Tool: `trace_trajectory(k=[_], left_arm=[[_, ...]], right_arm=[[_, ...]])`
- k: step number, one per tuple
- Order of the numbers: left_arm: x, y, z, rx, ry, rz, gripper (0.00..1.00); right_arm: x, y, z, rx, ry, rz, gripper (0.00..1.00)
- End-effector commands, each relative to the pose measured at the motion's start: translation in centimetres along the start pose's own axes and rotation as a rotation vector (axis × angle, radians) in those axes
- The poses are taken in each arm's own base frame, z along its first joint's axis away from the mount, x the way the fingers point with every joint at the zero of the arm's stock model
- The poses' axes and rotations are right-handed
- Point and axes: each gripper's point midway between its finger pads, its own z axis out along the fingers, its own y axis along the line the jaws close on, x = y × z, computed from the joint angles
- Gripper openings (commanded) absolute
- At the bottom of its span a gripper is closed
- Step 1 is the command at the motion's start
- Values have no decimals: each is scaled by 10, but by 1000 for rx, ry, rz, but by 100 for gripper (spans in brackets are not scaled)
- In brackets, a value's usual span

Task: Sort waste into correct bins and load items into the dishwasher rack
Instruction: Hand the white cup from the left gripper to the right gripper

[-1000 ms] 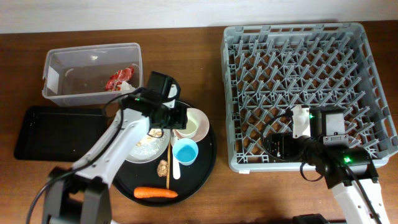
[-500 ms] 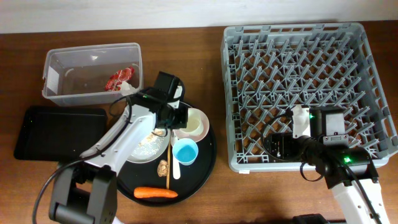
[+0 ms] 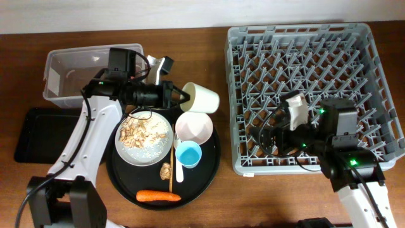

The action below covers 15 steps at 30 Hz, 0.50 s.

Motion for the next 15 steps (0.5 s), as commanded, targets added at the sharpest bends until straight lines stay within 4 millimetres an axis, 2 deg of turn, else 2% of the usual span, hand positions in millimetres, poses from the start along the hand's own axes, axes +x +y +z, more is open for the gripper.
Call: trace_trajectory(k=[1, 3, 8, 11, 15], left_arm=[[4, -77, -17, 378, 17, 121, 0], [7, -88, -16, 434, 33, 136, 0], [15, -100, -4, 453, 70, 157, 0], [20, -104, 2, 453, 89, 165, 0], [25, -105, 11, 429, 108, 171, 0]], right_arm=[[-13, 43, -1, -275, -45, -89, 99], [-14, 46, 1, -317, -46, -88, 99], [-16, 57, 6, -456, -50, -86, 99], [-22, 70, 1, -567, -79, -110, 99], [-30, 79, -6, -628, -119, -162, 99]])
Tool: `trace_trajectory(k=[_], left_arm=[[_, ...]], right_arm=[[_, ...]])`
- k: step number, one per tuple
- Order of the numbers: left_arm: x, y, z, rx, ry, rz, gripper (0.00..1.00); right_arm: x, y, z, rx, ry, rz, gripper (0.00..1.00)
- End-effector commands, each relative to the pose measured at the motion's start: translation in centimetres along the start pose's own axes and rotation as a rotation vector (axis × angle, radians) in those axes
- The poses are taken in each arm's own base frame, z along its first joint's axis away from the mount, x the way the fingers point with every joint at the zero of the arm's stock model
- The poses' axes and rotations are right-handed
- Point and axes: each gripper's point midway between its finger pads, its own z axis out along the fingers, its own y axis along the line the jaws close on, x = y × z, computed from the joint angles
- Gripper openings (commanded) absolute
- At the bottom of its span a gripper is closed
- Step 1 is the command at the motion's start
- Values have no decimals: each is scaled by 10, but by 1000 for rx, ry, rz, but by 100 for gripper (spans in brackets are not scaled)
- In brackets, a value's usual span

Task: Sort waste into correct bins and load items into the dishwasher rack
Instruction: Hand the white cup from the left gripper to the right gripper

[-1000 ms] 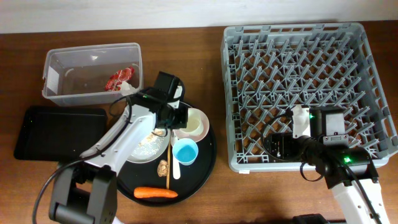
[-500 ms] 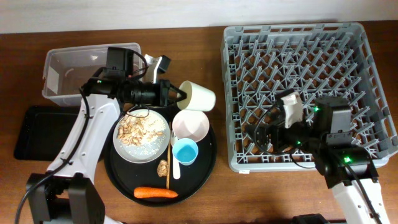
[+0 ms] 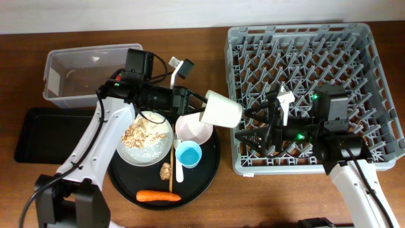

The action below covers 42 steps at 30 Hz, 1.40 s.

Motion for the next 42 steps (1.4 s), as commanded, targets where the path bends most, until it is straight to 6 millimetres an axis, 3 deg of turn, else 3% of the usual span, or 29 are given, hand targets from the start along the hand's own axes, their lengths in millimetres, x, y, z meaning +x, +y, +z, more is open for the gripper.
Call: trace_trajectory(k=[1, 10, 14, 15, 21, 29, 31, 32, 35, 39, 42], left_arm=[[0, -18, 6, 15, 14, 65, 0], [8, -25, 21, 37, 54, 73, 0], [8, -25, 21, 37, 54, 69, 0], [8, -25, 21, 37, 54, 69, 0], [8, -25, 21, 37, 54, 70, 0], [7, -25, 21, 37, 53, 72, 0], [7, -25, 21, 36, 53, 73, 6], [7, -23, 21, 30, 52, 74, 25], [5, -8, 21, -59, 44, 73, 46], [7, 25, 15, -251, 40, 34, 48], [17, 70, -10, -526, 48, -38, 47]], right_arm=[[-12, 25, -2, -135, -35, -65, 99], [-14, 30, -2, -162, -40, -74, 100], [-13, 30, -2, -162, -40, -73, 94], [-13, 30, -2, -163, -40, -73, 87], [-14, 32, -3, -173, -41, -70, 70], [-14, 31, -3, -173, -41, -70, 59], [-14, 31, -3, -173, -41, -70, 59], [-14, 31, -3, -173, -41, -70, 58], [-14, 31, -3, -173, -41, -69, 43], [-14, 30, -3, -168, -39, -50, 37], [-12, 16, -1, -85, -28, 5, 25]])
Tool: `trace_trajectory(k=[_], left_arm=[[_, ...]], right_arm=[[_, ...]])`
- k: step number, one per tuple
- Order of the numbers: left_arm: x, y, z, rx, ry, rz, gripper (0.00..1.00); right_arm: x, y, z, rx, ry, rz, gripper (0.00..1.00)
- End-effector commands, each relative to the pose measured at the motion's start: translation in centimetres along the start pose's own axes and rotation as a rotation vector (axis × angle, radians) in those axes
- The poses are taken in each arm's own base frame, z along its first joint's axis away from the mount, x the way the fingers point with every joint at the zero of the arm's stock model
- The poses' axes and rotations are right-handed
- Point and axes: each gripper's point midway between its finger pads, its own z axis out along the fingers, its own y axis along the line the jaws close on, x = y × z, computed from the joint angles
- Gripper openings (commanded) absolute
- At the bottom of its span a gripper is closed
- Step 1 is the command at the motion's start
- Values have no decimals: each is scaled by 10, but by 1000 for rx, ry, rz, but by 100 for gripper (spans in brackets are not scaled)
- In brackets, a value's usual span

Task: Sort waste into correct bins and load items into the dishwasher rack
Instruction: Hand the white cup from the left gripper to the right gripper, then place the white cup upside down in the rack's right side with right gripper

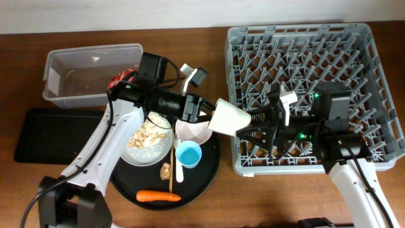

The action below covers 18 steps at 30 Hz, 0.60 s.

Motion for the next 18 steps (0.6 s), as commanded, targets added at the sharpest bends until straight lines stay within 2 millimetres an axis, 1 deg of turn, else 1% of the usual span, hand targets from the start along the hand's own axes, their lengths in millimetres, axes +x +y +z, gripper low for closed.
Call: trace_trajectory(k=[1, 2, 3, 4, 7, 10, 11, 13, 14, 18], left_arm=[[3, 69, -30, -436, -18, -47, 47], [10, 89, -46, -548, -13, -96, 47], [16, 103, -61, -622, -10, -138, 47], [20, 111, -71, -668, -10, -166, 47], [33, 132, -106, -780, -17, -261, 47], [42, 141, -128, -819, -33, -329, 47], [44, 144, -135, -828, -43, -350, 47], [45, 146, -141, -832, -54, -363, 47], [45, 147, -142, -833, -57, -365, 47], [46, 150, -146, -859, -55, -369, 47]], right_arm=[[-5, -3, 0, 42, -2, 40, 20], [-3, -12, -1, 96, 3, 59, 17], [-2, -20, -2, 143, 6, 78, 16], [-1, -26, -3, 181, 9, 96, 15], [5, -49, -10, 328, 19, 159, 11], [12, -68, -22, 483, 56, 207, 8], [15, -77, -33, 587, 84, 235, 6], [16, -85, -49, 713, 117, 258, 6], [14, -87, -61, 789, 137, 269, 6], [-6, -82, -121, 1130, 168, 310, 5]])
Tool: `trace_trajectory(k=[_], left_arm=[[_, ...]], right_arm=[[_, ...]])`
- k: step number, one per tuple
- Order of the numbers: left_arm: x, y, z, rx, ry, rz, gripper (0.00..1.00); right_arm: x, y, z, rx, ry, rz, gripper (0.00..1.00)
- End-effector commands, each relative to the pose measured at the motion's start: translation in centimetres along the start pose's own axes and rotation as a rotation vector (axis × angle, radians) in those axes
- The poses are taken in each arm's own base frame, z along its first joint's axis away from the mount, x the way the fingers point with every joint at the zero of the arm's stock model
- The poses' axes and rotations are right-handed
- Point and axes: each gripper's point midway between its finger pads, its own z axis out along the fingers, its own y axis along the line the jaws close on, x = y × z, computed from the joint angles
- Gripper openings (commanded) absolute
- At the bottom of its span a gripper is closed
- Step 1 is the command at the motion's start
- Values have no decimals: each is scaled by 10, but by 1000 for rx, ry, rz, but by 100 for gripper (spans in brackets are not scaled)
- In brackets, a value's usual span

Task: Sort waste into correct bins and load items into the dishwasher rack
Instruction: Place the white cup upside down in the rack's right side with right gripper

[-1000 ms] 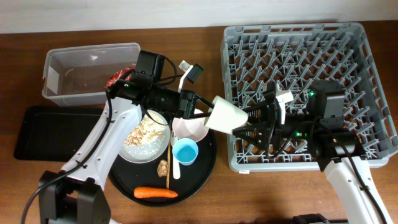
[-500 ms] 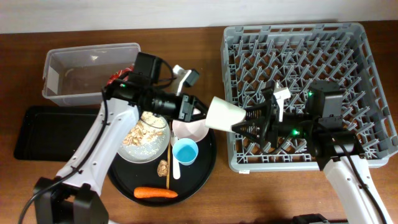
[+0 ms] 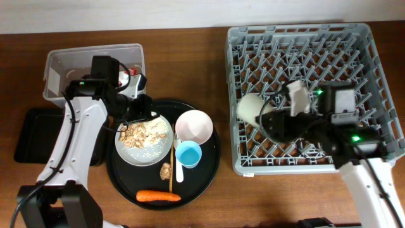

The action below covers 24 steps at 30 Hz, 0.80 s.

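Note:
The white cup [image 3: 250, 108] lies on its side over the left part of the grey dishwasher rack [image 3: 354, 44], with my right gripper [image 3: 266, 119] shut on it. My left gripper [image 3: 142, 106] hangs open and empty over the back left rim of the plate of food scraps [image 3: 145, 136]. That plate sits on the round black tray [image 3: 212, 166] with a pinkish bowl [image 3: 194, 125], a small blue cup [image 3: 188, 154], a white spoon [image 3: 179, 170], a chopstick [image 3: 171, 166], a food lump [image 3: 166, 170] and a carrot [image 3: 158, 196].
A clear plastic bin [image 3: 63, 69] stands at the back left with something red and white inside, behind my left arm. A flat black tray [image 3: 30, 134] lies at the left edge. The rack's pegs fill the right half of the table.
The white cup has passed from my left gripper to my right one and now sits over the rack's left part. My left gripper has opened and drawn back left over the plate.
My left gripper first held the white cup at the back of the round tray while my right gripper was inside the rack. Then the cup was further right, with my right gripper open toward it. Both met at the rack's left edge, and now my right holds it.

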Motion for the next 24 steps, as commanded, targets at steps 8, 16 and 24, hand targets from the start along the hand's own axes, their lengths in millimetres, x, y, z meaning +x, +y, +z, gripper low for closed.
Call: trace_trajectory(k=[8, 16, 24], left_arm=[[0, 8, -1, -42, 0, 11, 48], [0, 8, -1, -42, 0, 11, 48], [1, 8, -1, -42, 5, 9, 48]], right_arm=[[-28, -96, -106, 667, -62, 137, 5], [10, -200, -130, 848, 35, 501, 4], [42, -256, -104, 789, 147, 736, 4]])
